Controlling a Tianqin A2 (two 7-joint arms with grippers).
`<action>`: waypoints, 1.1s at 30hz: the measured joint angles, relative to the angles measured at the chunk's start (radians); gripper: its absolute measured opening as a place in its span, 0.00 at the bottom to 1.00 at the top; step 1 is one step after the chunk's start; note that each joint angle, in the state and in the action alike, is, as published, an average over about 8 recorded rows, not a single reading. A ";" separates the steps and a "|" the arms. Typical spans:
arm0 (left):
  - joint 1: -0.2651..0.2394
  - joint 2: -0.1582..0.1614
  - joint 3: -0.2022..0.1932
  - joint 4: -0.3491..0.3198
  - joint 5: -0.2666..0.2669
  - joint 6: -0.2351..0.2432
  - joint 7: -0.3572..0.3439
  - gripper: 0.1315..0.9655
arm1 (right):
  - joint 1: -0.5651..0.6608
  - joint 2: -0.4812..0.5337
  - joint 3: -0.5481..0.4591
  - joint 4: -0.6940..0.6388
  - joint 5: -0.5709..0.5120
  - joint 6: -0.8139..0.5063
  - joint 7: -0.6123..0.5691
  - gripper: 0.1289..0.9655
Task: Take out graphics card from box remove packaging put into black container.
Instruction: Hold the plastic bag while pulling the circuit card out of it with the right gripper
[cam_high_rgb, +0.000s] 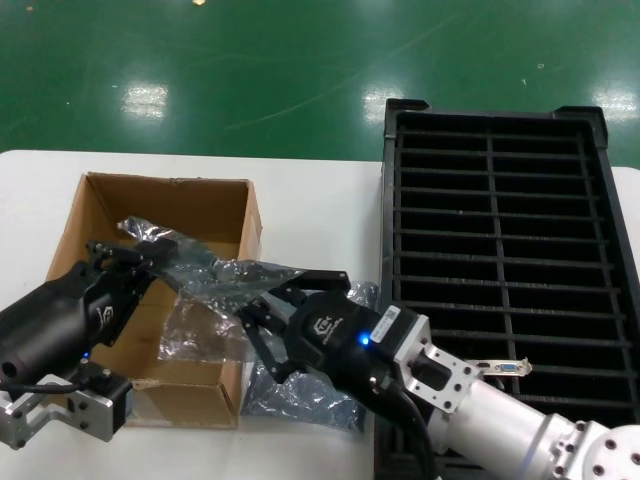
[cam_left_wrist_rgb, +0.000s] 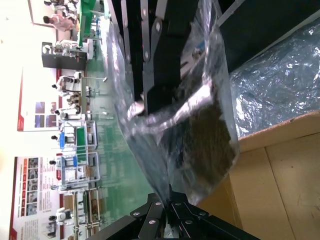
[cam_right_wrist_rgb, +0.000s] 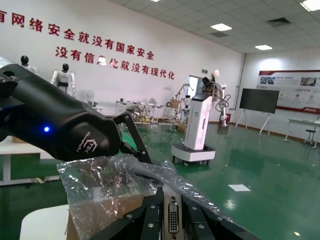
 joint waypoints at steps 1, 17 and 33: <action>0.000 0.000 0.000 0.000 0.000 0.000 0.000 0.01 | -0.004 0.004 0.002 0.004 0.002 -0.001 -0.003 0.07; 0.000 0.000 0.000 0.000 0.000 0.000 0.000 0.01 | -0.046 0.030 0.021 0.023 0.033 -0.018 -0.034 0.07; 0.000 0.000 0.000 0.000 0.000 0.000 0.000 0.01 | -0.008 -0.031 0.002 -0.050 0.010 0.002 -0.108 0.07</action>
